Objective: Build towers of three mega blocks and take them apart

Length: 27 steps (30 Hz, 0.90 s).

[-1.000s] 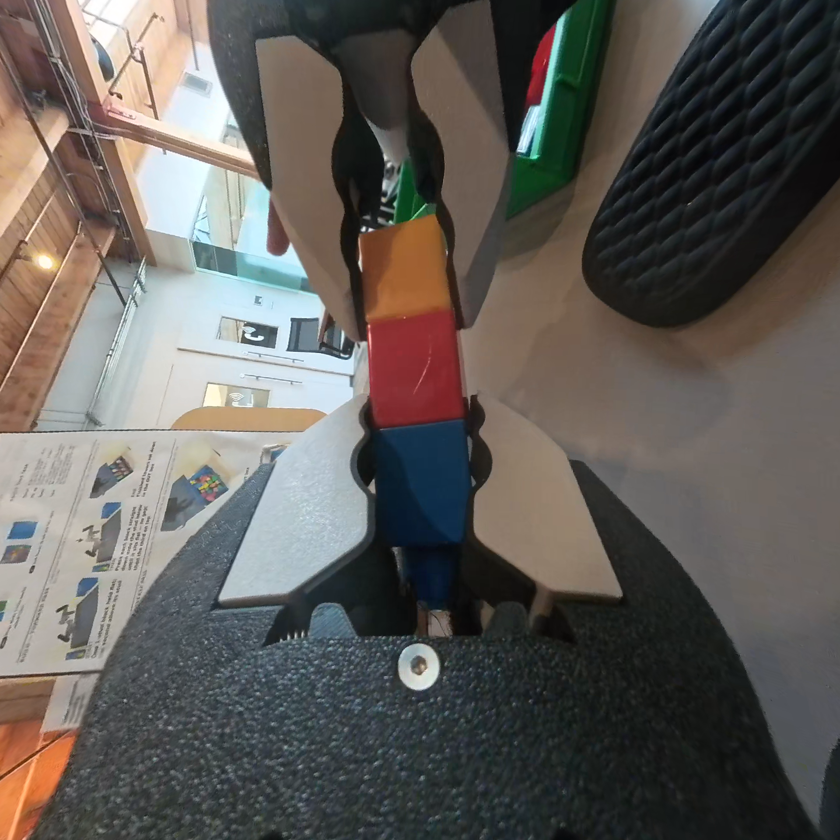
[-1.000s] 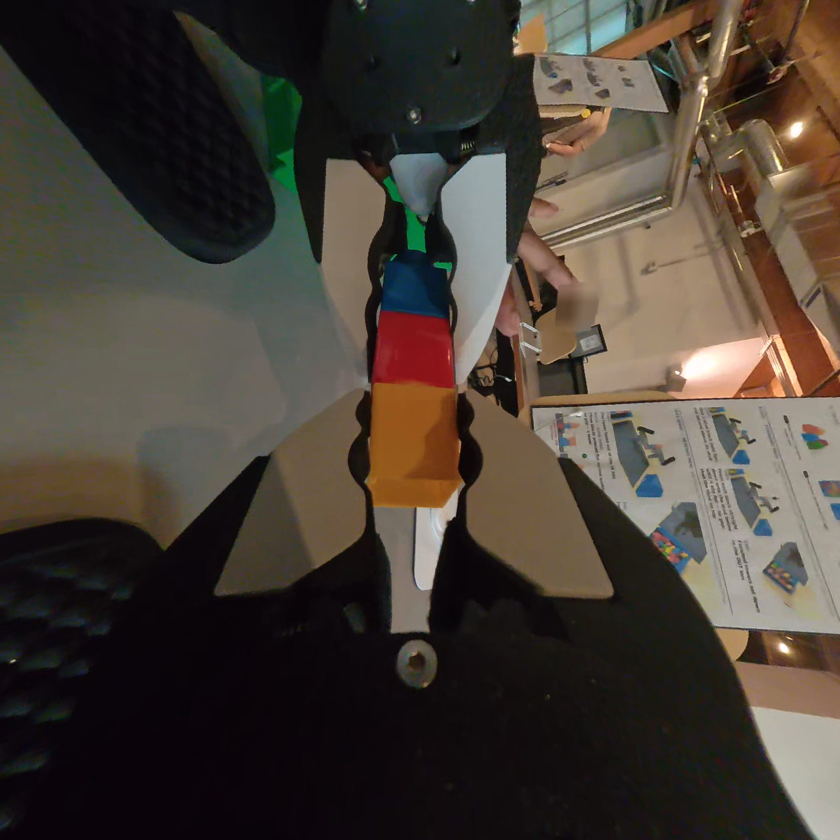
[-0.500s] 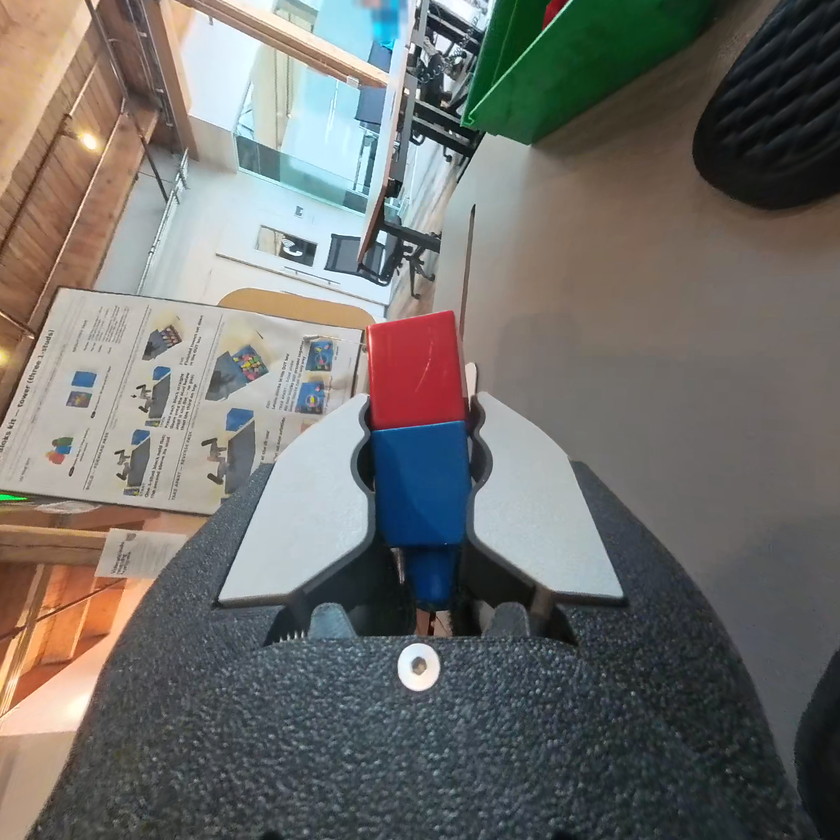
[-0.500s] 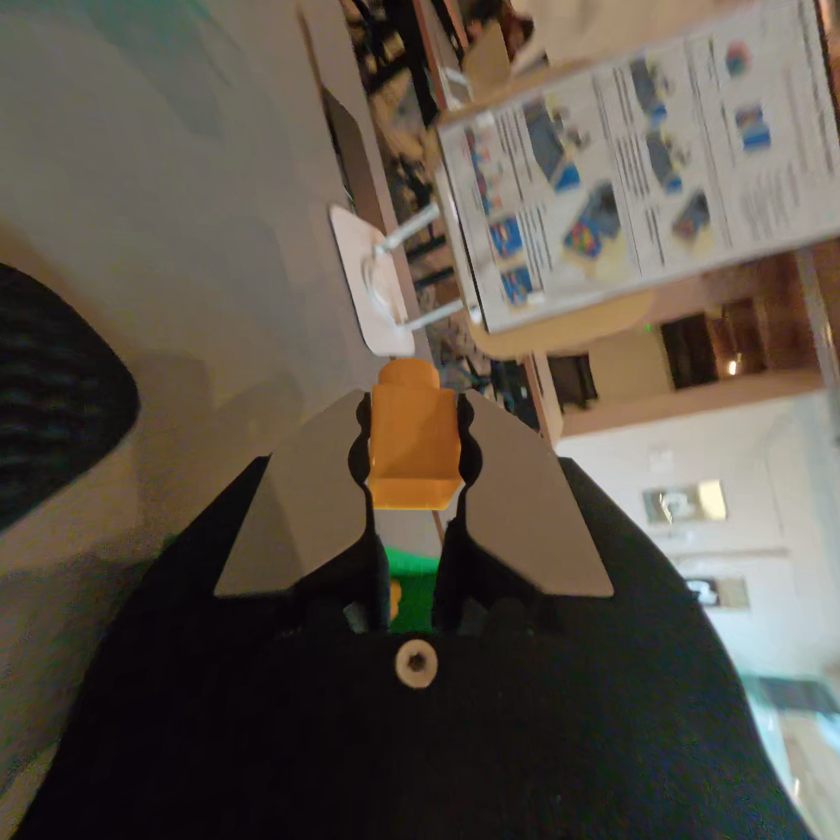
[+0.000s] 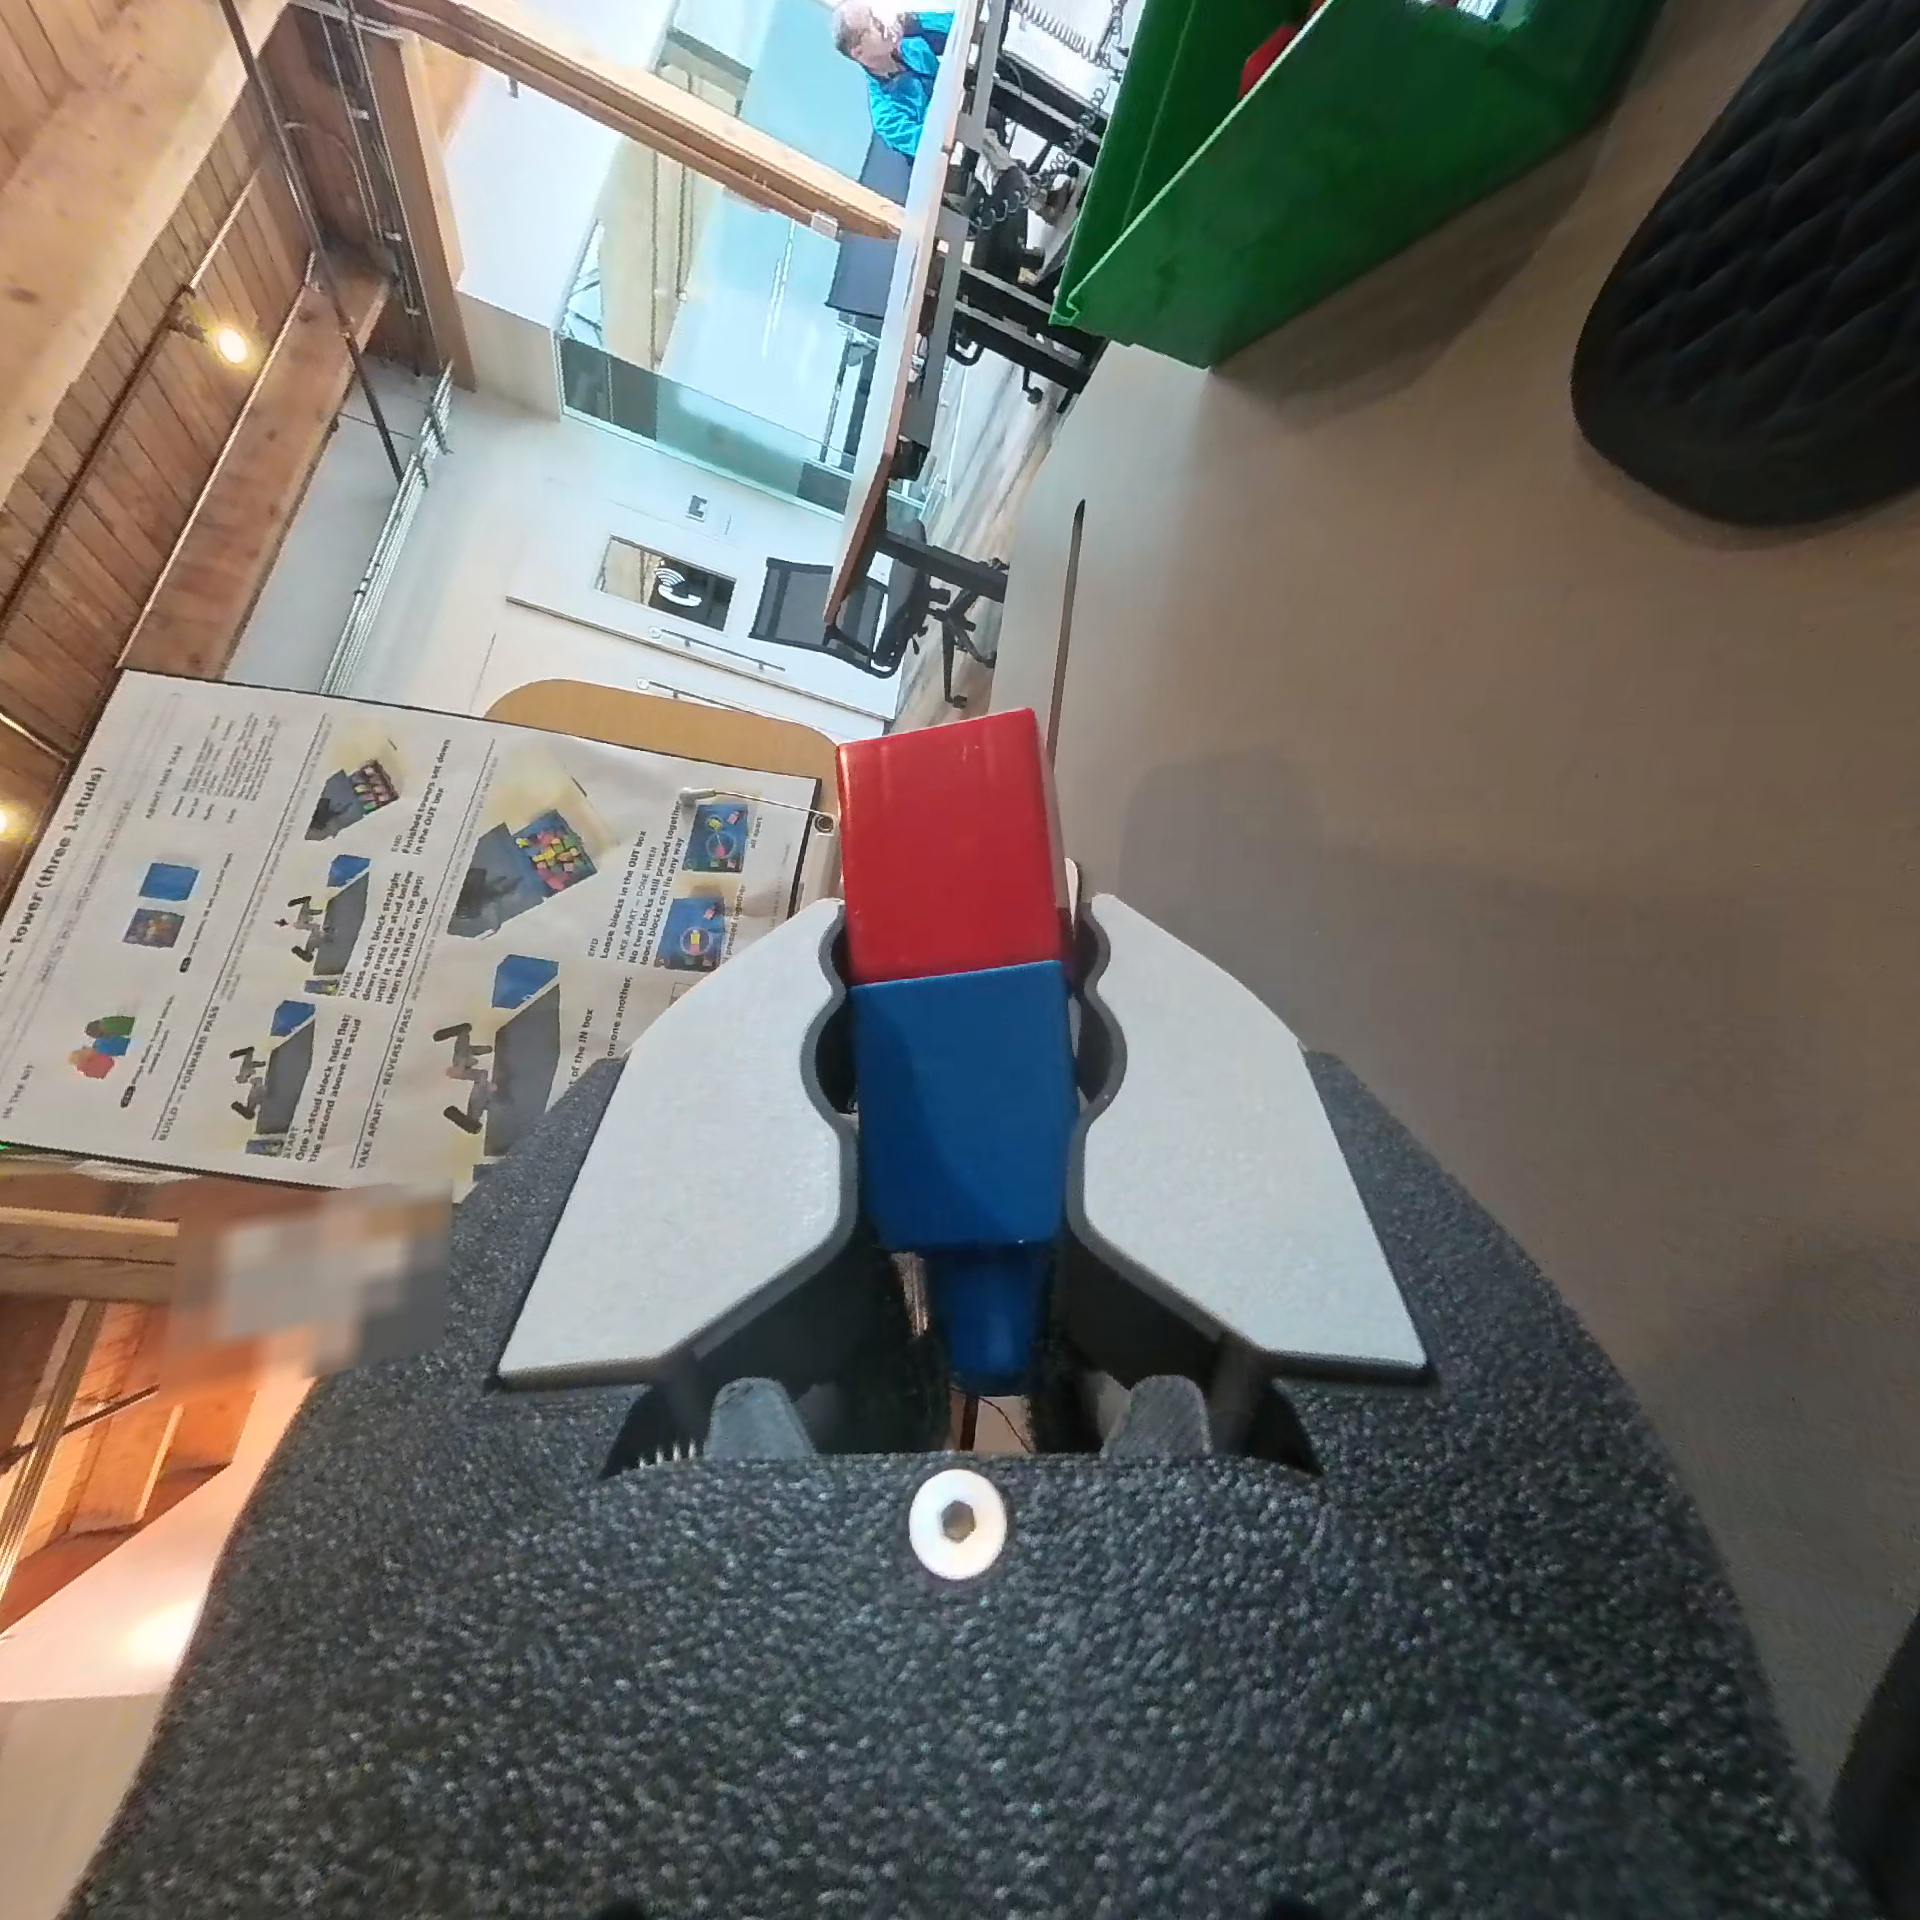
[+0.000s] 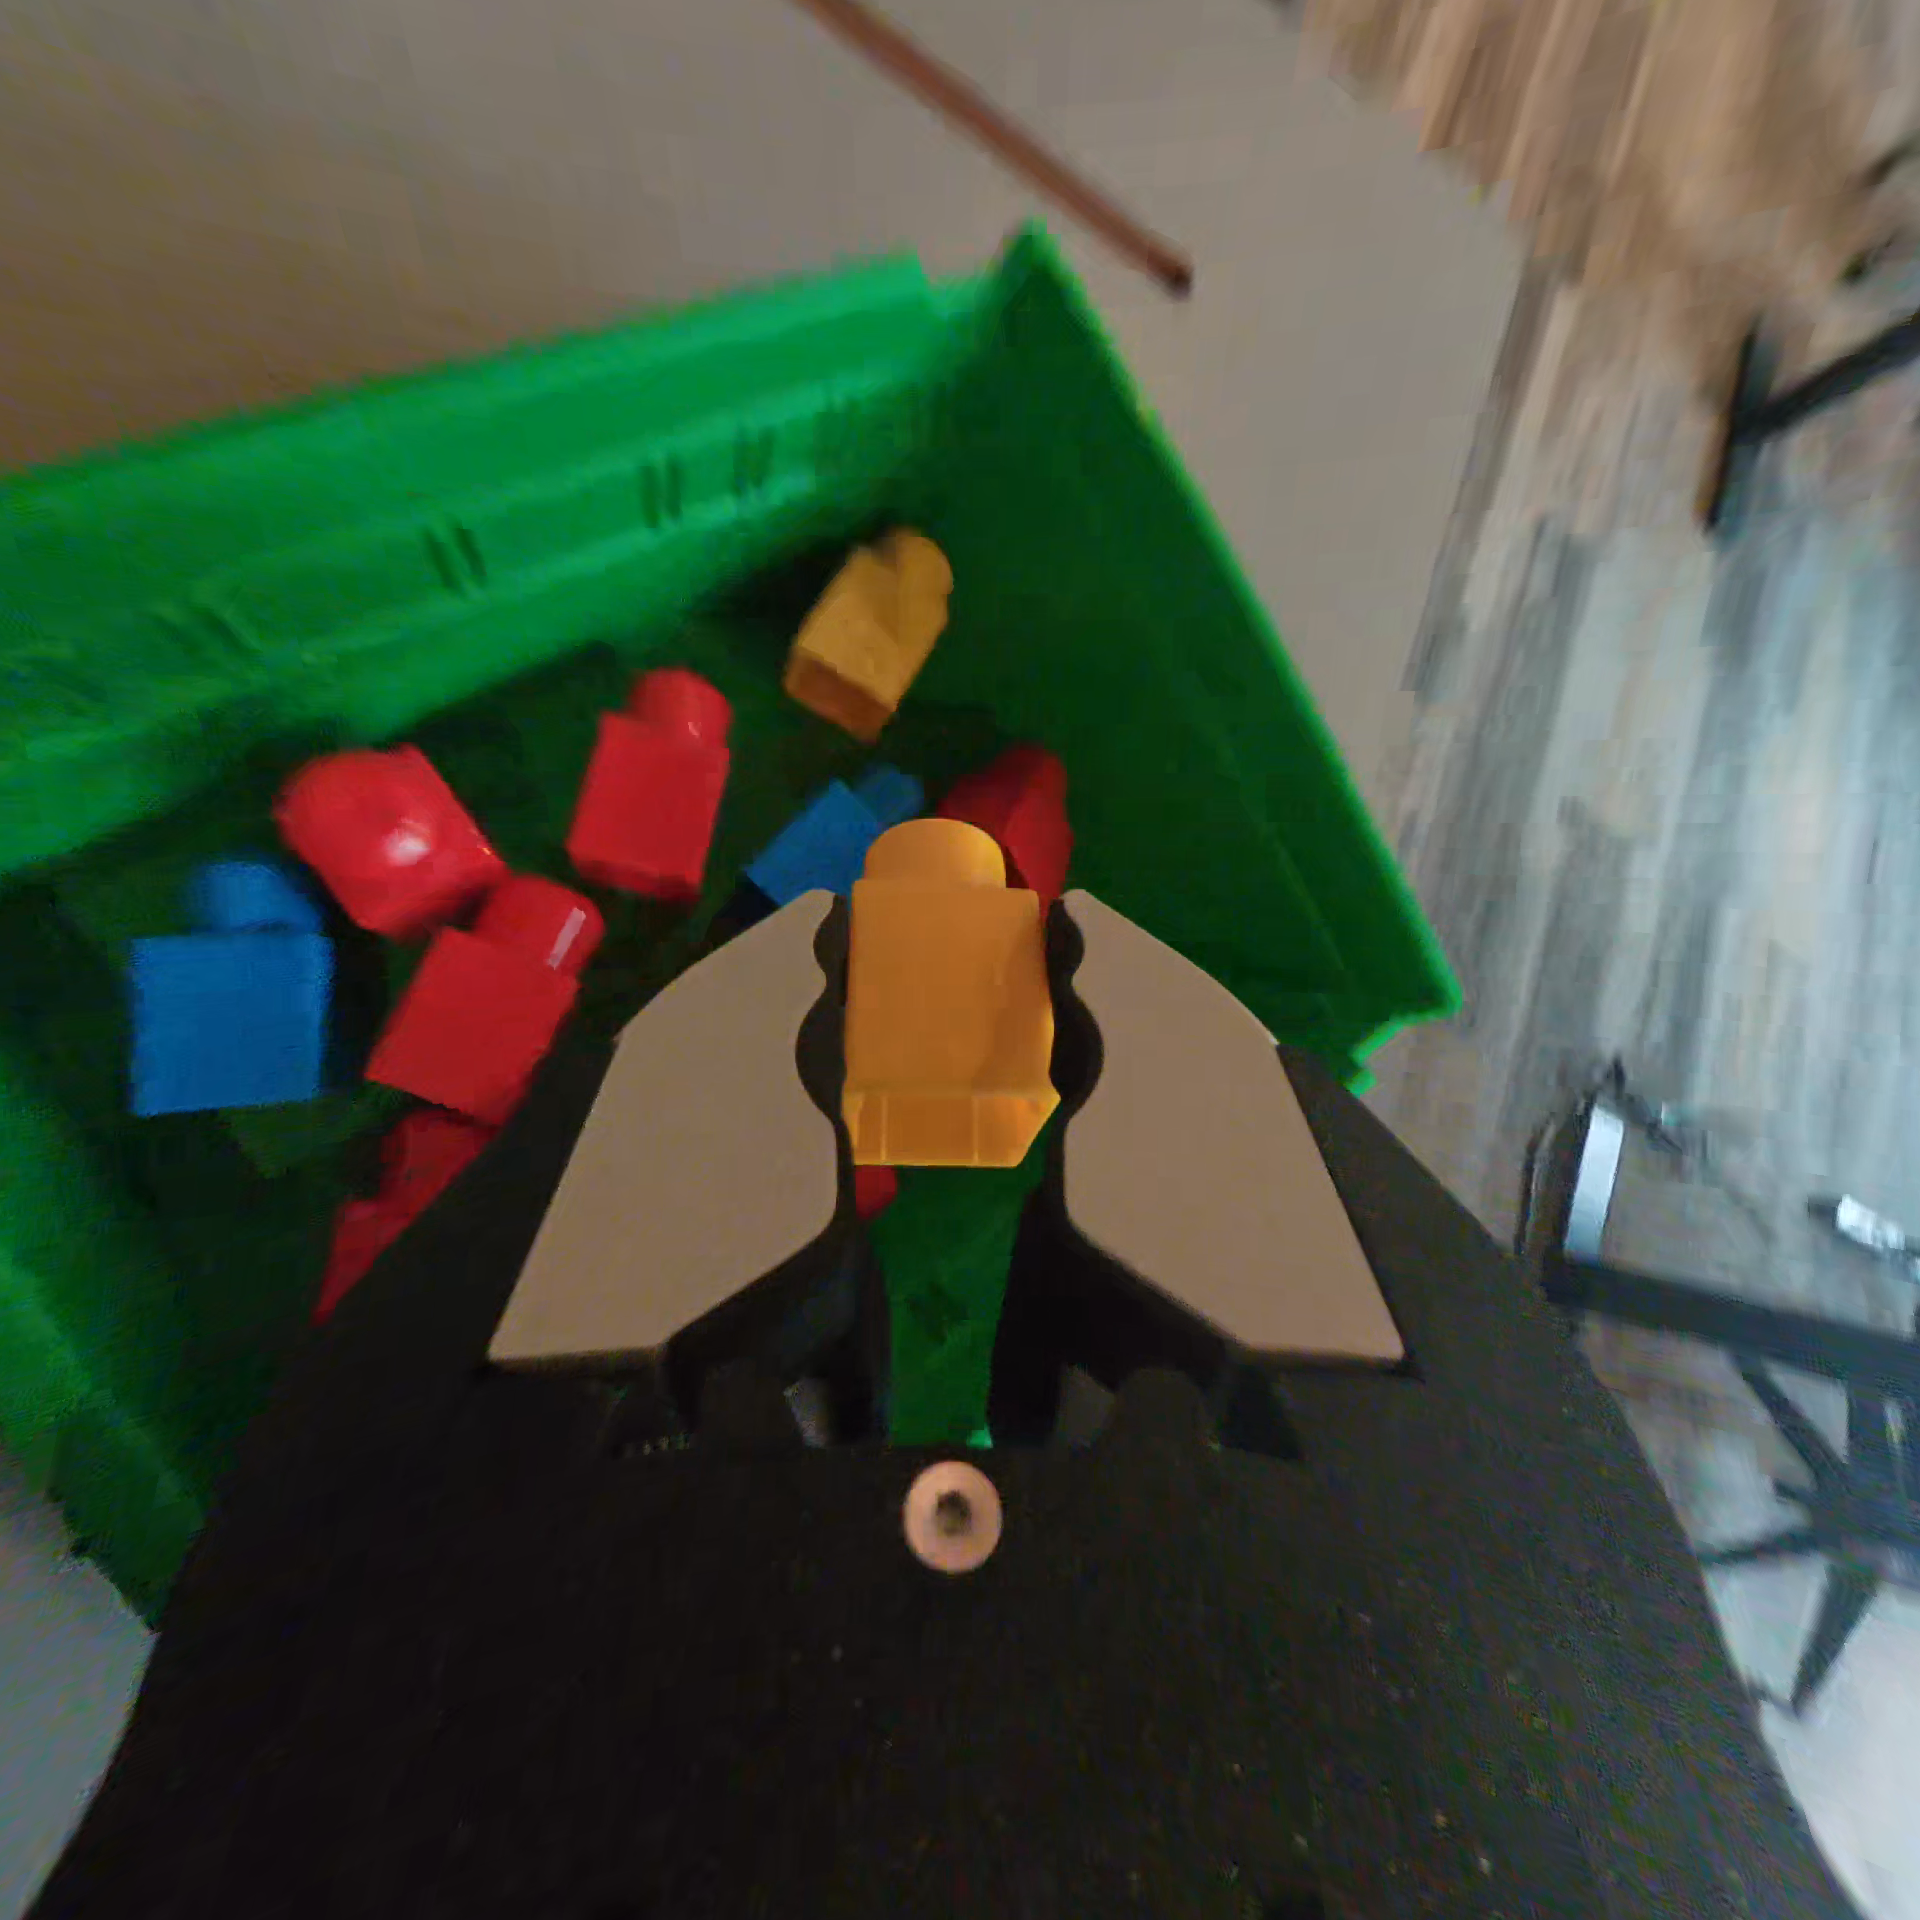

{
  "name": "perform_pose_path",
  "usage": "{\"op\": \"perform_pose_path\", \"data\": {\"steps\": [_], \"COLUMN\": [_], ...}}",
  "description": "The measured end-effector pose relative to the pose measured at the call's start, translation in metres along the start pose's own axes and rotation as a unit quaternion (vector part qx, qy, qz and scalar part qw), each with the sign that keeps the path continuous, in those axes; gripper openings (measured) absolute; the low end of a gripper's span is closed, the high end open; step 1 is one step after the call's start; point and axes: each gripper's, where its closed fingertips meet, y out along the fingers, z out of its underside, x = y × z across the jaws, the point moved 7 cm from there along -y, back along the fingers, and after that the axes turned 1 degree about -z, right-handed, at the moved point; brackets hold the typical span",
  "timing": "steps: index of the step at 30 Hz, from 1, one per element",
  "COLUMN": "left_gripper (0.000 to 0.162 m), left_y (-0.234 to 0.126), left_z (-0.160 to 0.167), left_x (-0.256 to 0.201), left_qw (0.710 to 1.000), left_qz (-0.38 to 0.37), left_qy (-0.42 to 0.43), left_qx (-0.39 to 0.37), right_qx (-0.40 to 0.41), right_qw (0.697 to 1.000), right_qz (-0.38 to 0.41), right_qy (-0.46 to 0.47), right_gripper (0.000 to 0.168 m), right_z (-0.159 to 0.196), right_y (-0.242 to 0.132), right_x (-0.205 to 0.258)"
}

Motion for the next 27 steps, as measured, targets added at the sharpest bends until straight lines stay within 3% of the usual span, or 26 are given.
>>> {"op": "perform_pose_path", "data": {"steps": [5, 10, 22, 27], "left_gripper": [0.039, 0.039, 0.039, 0.039], "left_y": [0.001, 0.002, 0.002, 0.003], "left_z": [0.002, 0.004, 0.004, 0.004], "left_x": [-0.001, -0.002, -0.001, -0.002], "left_qw": [1.000, 1.000, 1.000, 1.000], "left_qz": [0.001, 0.002, -0.001, 0.000], "left_qy": [0.003, 0.007, 0.007, 0.007], "left_qx": [0.003, 0.009, 0.010, 0.012], "right_qx": [0.144, 0.224, 0.268, 0.274], "right_qw": [0.989, 0.969, 0.954, 0.955], "right_qz": [0.015, 0.039, 0.062, 0.065], "right_qy": [-0.038, -0.092, -0.116, -0.099], "right_gripper": [0.036, 0.036, 0.036, 0.056], "right_z": [0.024, 0.025, 0.030, 0.032], "right_y": [0.028, 0.032, 0.043, 0.043], "right_x": [-0.008, -0.003, 0.001, 0.000]}}
